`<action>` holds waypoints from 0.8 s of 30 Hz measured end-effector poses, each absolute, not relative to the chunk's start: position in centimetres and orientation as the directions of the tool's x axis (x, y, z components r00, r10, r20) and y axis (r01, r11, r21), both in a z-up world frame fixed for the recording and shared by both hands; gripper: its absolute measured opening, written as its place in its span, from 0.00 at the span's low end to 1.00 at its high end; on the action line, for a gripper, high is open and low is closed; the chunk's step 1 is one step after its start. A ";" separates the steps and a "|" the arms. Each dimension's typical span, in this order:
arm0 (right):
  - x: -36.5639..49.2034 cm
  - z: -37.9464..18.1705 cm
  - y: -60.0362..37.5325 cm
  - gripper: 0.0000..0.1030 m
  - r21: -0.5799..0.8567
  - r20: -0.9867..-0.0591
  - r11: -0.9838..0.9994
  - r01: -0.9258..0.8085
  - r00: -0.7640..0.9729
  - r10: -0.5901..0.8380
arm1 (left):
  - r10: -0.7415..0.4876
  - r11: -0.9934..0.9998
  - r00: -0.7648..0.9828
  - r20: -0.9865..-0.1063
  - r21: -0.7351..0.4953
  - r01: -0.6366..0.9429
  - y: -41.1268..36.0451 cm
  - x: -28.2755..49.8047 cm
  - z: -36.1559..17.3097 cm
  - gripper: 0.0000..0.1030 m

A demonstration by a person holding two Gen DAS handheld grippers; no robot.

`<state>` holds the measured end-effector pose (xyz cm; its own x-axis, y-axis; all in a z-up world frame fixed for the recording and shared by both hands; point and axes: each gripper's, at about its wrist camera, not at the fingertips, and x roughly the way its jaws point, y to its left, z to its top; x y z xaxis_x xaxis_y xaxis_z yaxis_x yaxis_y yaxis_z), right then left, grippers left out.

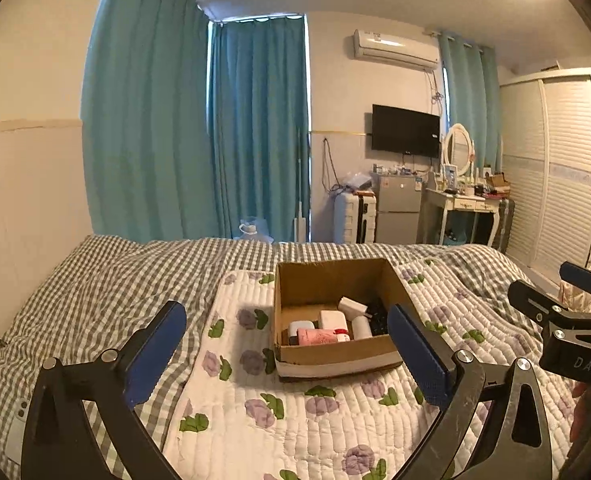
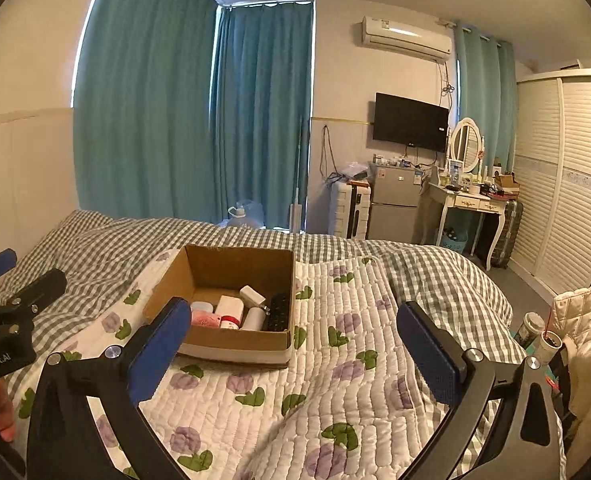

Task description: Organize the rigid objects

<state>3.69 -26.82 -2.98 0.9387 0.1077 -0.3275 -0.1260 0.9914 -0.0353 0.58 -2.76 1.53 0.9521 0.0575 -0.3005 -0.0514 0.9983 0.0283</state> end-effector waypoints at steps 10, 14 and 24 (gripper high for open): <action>3.7 -3.1 -26.5 1.00 -0.015 -0.343 0.990 -0.139 0.931 0.125 | 0.043 0.999 0.946 -0.321 0.022 -0.038 -3.1 0.5 1.2 1.00; 3.7 -3.1 -26.5 1.00 -0.002 -0.349 0.989 -0.145 0.927 0.135 | 0.032 0.999 0.939 -0.341 0.020 -0.027 -3.1 0.8 1.1 1.00; 4.3 -3.3 -26.6 1.00 -0.005 -0.366 0.992 -0.129 0.923 0.118 | 0.032 0.999 0.943 -0.332 0.007 -0.031 -2.6 0.6 1.2 1.00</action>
<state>4.25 -26.59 -3.35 0.9230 0.1182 -0.3662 -0.1291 0.9916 -0.0052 0.65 -2.63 1.24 0.9428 0.0316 -0.3320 -0.0310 0.9995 0.0072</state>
